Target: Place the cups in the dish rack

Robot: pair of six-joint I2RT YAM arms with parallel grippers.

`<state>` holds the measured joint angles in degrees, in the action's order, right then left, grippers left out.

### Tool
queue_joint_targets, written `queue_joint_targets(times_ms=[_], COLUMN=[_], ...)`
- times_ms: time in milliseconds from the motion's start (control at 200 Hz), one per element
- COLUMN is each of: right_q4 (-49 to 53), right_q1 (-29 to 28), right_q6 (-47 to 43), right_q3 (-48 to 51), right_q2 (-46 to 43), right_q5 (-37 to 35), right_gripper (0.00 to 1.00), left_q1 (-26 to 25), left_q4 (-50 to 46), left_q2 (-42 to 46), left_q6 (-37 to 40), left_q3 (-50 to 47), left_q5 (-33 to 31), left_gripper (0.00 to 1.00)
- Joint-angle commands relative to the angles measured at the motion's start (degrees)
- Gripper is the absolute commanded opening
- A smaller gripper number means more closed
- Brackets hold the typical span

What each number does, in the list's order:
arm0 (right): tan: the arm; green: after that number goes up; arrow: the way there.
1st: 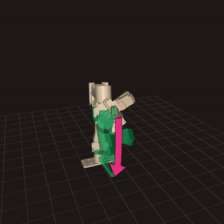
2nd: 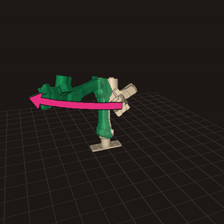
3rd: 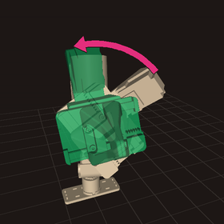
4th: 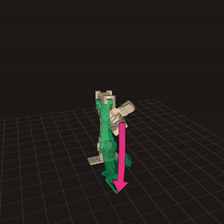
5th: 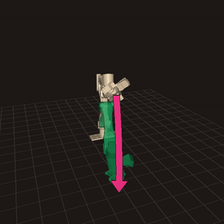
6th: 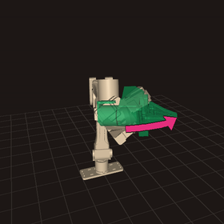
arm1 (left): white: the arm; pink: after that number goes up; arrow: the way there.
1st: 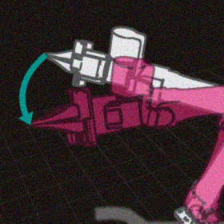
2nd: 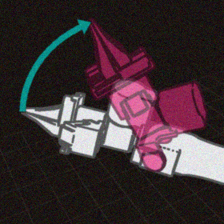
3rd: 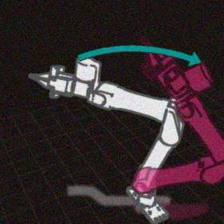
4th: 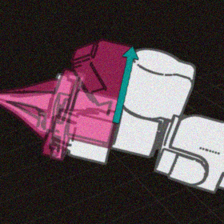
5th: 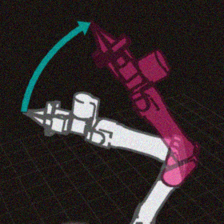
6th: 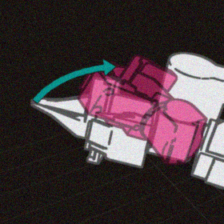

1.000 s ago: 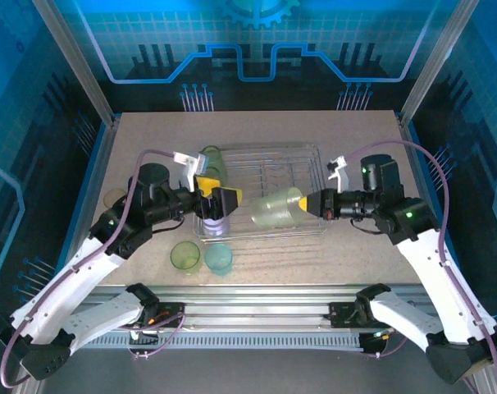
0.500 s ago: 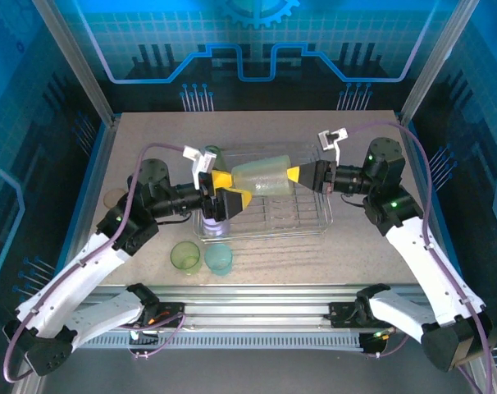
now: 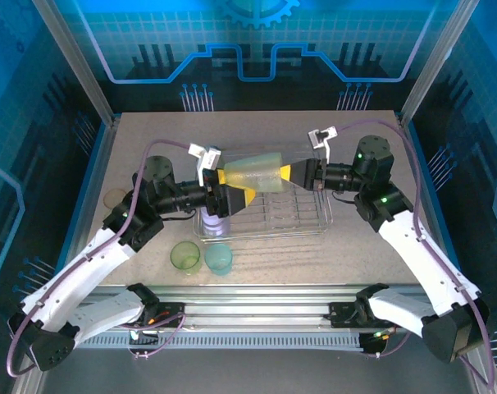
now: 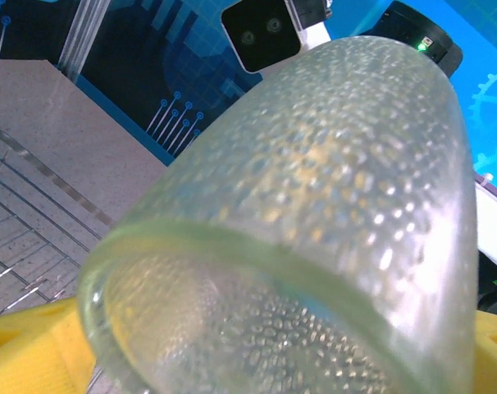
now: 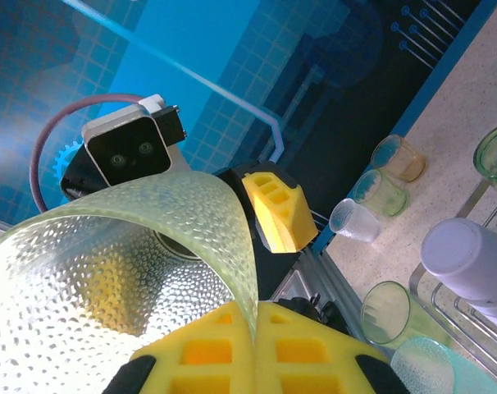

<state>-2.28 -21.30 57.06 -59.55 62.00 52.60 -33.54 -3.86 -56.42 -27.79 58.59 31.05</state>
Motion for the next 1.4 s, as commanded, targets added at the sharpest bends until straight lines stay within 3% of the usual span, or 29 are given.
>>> queue_joint_targets(times_ms=[0,90,355,795,856,941,1041,1186,1396], right_q4=[-1.74,-1.23,-1.65,-3.54,-2.98,1.85,14.83,39.84,54.45], right_q1=[-1.92,-2.05,-2.23,-2.24,-2.17,-1.80,0.08,4.07,5.10], right_q6=[-0.27,-0.46,0.24,2.31,1.39,-2.35,-9.61,-20.77,-31.75], right_q3=[0.21,0.59,1.68,2.33,2.34,1.92,0.45,-4.23,-5.67], right_q2=[0.05,-0.01,-0.03,1.23,1.33,0.77,-0.78,-1.17,1.37], right_q5=[2.09,1.81,1.37,-0.58,-1.32,-3.82,-10.69,-30.18,-56.58], right_gripper=[0.00,0.00,0.00,0.00,0.21,0.30,0.37,0.41,0.45], left_q1=[0.13,0.12,0.10,0.05,0.06,0.06,0.08,0.06,-0.01], left_q4=[2.80,2.89,5.44,5.44,4.20,1.43,-3.59,-12.48,-21.91], left_q2=[0.64,1.60,2.64,0.96,0.94,0.96,1.14,0.90,-1.33], left_q6=[-1.30,-1.02,-2.09,-2.51,-2.20,-1.29,0.11,2.27,3.42], left_q3=[-0.18,-0.87,-2.33,-2.34,-2.17,-1.75,-0.90,0.92,4.17], left_q5=[-0.87,-1.91,-2.19,-1.20,-2.24,-4.75,-9.15,-17.65,-25.86], left_gripper=[0.92,0.99,0.97,0.54,0.44,0.39,0.34,0.32,0.30])
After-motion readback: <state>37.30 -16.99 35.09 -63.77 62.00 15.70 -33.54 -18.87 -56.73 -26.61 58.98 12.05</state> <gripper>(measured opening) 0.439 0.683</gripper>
